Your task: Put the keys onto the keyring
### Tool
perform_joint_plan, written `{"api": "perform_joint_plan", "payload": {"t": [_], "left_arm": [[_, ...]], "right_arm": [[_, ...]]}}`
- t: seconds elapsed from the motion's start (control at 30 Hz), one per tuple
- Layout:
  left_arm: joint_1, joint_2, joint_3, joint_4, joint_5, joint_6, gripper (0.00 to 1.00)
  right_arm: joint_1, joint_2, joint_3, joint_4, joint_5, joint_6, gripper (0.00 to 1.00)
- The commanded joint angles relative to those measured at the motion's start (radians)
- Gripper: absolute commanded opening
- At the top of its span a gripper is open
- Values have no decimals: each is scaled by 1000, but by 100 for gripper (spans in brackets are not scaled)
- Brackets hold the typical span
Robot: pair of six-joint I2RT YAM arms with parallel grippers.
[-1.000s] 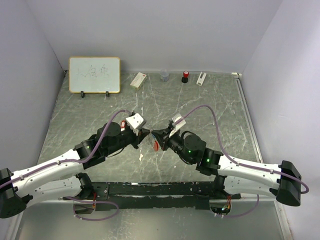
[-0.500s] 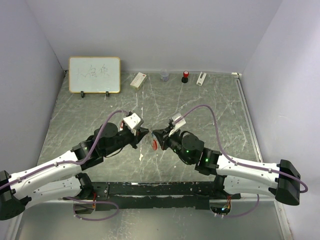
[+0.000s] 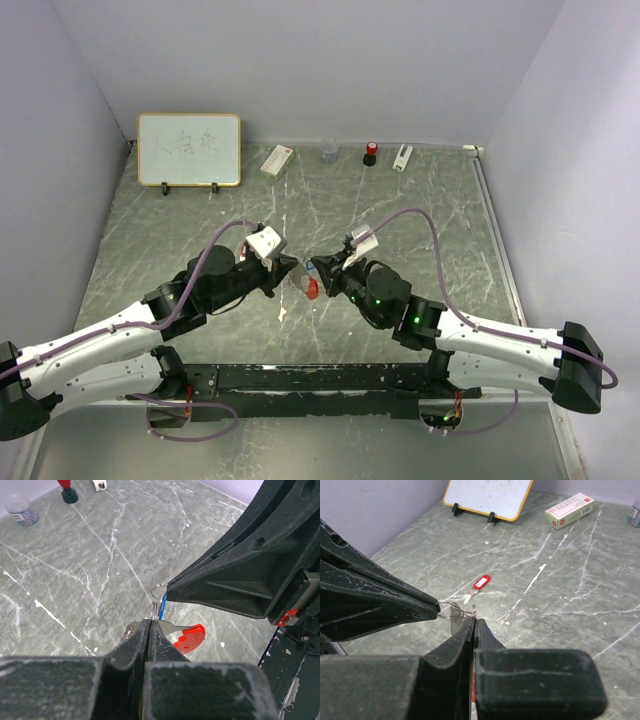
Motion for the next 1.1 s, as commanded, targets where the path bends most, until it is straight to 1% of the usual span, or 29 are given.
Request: {"api": "perform_joint_plan", "payload": {"t": [0.0,0.13,0.5,0.73,1.07], "left_arm": [[5,-23,-7,57,8,3,7],[5,-18,-3,57,5,4,7],[5,10,-1,59,0,7,7],[5,9,-2,63,-2,7,7],[4,5,0,67,28,13,7]], "right_arm": [[-7,-23,-10,-8,22,8,0],[-8,-33,-7,-10,15,1,0],[-7,-60,-20,68,-131,-57,0],[-8,-50,-13,65,-156,-56,0],[-8,-13,2,46,-122,-31,0]]}}
